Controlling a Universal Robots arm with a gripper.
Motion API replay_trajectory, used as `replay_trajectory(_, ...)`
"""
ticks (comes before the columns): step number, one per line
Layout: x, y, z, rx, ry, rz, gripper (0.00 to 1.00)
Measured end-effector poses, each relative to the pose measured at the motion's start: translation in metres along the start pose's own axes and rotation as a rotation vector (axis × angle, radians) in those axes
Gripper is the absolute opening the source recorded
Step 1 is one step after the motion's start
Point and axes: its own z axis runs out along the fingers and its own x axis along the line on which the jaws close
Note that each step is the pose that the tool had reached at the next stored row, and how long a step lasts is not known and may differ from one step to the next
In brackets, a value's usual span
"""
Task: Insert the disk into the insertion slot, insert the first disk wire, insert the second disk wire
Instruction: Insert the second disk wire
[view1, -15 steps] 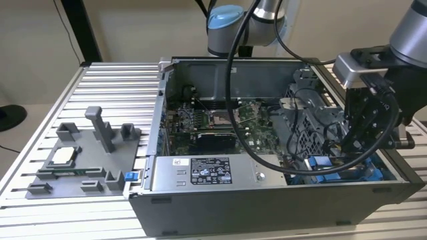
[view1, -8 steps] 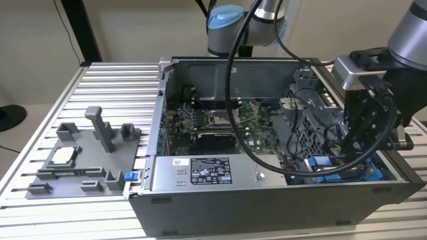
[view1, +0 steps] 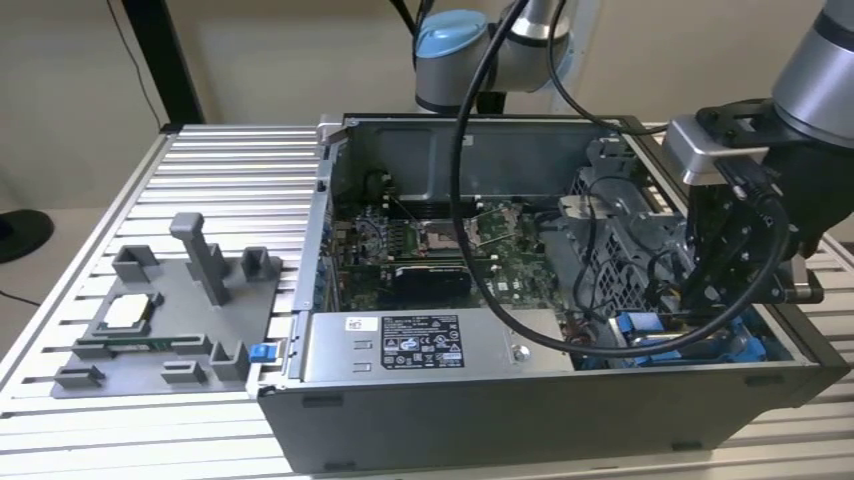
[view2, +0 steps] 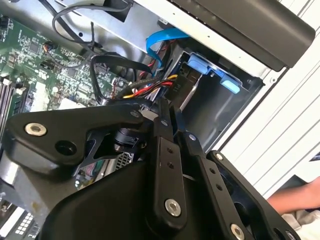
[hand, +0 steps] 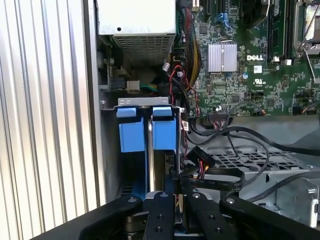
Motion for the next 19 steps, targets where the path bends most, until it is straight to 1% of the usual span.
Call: replay_trajectory(19, 0.0002, -0.0007, 0.0065, 0.0001, -0.0001, 0.000, 0.00)
